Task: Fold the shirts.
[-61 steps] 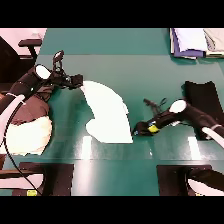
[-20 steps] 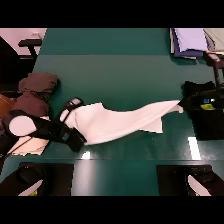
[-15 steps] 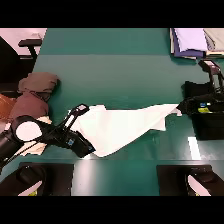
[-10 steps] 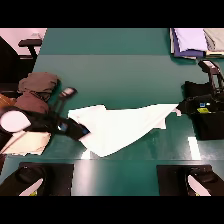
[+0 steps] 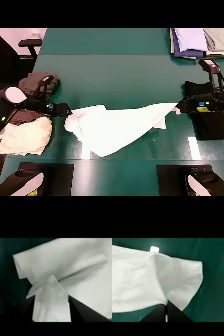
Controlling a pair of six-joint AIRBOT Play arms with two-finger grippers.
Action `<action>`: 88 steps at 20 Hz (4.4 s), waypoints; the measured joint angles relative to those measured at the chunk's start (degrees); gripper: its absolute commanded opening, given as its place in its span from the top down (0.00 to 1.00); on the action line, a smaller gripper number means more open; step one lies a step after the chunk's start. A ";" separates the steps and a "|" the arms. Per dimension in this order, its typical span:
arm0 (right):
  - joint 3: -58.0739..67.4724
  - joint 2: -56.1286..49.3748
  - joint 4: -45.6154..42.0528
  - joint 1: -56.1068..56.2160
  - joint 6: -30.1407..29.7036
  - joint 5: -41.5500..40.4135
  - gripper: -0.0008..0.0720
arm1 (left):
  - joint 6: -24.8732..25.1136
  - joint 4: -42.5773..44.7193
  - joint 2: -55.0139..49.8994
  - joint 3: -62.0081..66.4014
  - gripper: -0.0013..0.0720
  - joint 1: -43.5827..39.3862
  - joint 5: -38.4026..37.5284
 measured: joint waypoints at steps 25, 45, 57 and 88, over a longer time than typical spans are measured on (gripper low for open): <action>43.76 -0.02 -10.29 0.00 -0.02 1.66 0.97 | 1.14 1.95 16.96 52.94 0.95 1.42 0.15; 34.34 -21.79 -14.34 -1.79 1.49 18.82 0.97 | -3.80 7.82 -2.64 38.42 0.95 1.42 -7.50; 43.25 -46.51 8.41 -14.51 -2.45 9.51 0.45 | 0.85 7.26 -25.97 36.33 0.27 2.60 8.90; 3.89 -16.83 13.94 -24.28 -7.87 5.66 0.47 | 5.84 -8.50 1.07 -13.57 0.95 7.15 7.13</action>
